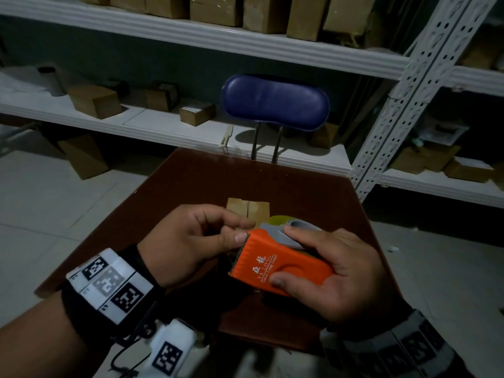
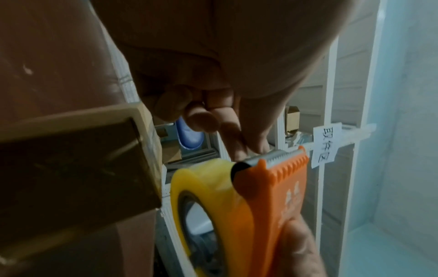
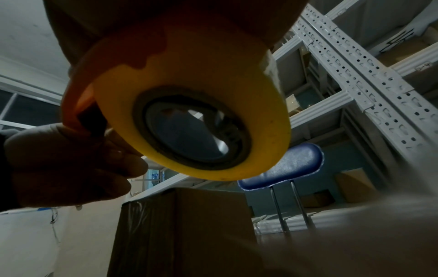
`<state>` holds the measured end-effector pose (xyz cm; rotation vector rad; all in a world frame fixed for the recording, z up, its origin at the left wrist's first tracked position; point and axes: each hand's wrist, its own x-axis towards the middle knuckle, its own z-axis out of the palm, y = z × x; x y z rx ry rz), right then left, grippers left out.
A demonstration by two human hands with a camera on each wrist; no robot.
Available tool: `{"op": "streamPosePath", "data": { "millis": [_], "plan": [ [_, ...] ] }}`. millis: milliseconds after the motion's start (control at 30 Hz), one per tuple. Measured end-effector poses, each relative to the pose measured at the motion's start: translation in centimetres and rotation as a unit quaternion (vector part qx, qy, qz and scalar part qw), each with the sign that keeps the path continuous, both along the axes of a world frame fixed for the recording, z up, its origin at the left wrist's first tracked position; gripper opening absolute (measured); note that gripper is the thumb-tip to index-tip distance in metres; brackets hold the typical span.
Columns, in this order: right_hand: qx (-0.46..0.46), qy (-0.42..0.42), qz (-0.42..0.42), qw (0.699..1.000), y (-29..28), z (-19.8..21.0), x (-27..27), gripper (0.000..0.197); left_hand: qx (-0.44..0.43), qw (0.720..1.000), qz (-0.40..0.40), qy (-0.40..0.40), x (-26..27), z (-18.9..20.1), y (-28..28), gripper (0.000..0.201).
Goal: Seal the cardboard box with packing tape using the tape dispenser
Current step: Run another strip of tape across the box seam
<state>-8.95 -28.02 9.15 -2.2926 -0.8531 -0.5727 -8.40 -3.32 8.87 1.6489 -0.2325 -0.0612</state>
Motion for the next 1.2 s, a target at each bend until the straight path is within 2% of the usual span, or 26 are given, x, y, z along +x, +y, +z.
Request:
{"op": "streamPosePath", "data": {
  "millis": [100,200,467,833,1200],
  "plan": [
    [-0.009,0.005,-0.007,1.0,-0.1,-0.1,0.0,0.065,0.116,0.987,0.044,-0.101,-0.4,0.1,0.1,0.013],
    [-0.029,0.009,-0.019,0.999,-0.1,0.2,0.0,0.062,0.176,0.972,0.063,-0.143,-0.6,-0.2,0.1,0.014],
    [-0.068,0.027,-0.031,0.997,-0.7,0.0,-0.3,0.061,0.182,0.97,0.084,-0.136,-1.4,-0.3,-0.1,0.018],
    [-0.061,0.038,-0.012,0.997,-1.9,-0.6,-0.3,0.06,0.192,0.97,0.086,-0.123,-2.6,-1.0,0.5,0.022],
    [-0.088,0.038,-0.016,0.995,-2.6,-1.0,0.0,0.062,0.191,0.974,0.078,-0.094,-3.0,-1.3,1.7,0.016]
  ]
}}
